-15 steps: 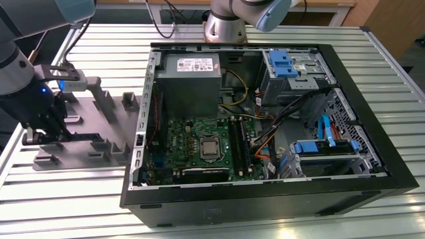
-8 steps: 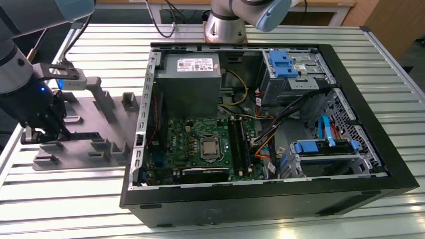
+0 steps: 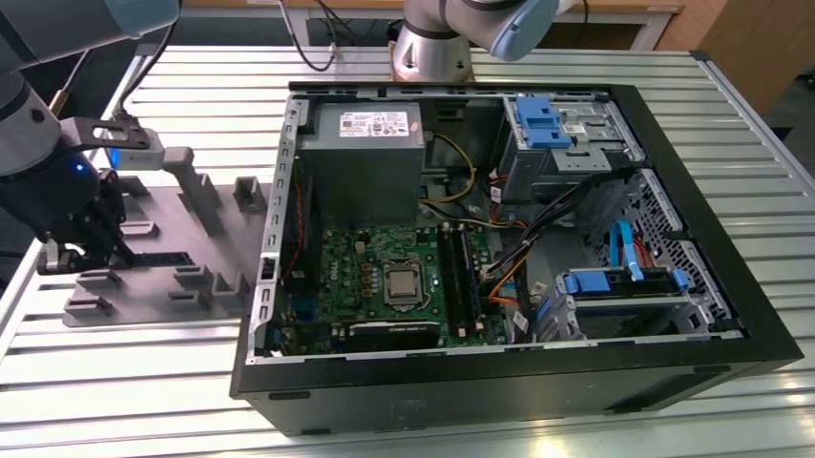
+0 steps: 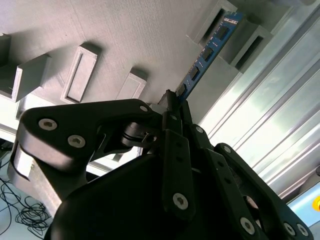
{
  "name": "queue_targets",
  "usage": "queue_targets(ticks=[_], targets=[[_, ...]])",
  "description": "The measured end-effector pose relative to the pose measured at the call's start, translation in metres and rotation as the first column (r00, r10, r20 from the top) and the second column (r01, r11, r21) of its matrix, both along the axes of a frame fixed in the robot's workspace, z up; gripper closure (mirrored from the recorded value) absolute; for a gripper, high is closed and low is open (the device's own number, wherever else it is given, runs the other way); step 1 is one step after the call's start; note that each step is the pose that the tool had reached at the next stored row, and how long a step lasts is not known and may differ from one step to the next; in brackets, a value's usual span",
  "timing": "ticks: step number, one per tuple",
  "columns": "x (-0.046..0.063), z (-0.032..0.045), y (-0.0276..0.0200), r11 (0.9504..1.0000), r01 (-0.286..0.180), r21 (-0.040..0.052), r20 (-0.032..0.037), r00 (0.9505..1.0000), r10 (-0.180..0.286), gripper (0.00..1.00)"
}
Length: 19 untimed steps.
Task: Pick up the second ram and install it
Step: 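Pick up the second ram and move it above second insertion slot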
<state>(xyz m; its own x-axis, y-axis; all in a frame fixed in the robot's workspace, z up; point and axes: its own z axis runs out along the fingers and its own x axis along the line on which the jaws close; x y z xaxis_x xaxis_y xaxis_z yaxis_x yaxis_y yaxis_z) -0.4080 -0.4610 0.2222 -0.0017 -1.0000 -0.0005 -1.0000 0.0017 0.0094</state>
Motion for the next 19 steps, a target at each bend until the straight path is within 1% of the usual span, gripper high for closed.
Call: queue_targets(ticks=[4,11,19], targets=[[0.000,0.0009,0.0000,1.0000,0.000,-0.0001,-0.0002,1.0000,0.000,0.86],[0.000,0.0051,0.0000,1.0000,0.000,0.0000,0.0000,1.0000,0.000,0.86],[0.000,0.0129,0.0000,1.0000,0.000,-0.0001,-0.0001,1.0000,0.000,0.86]])
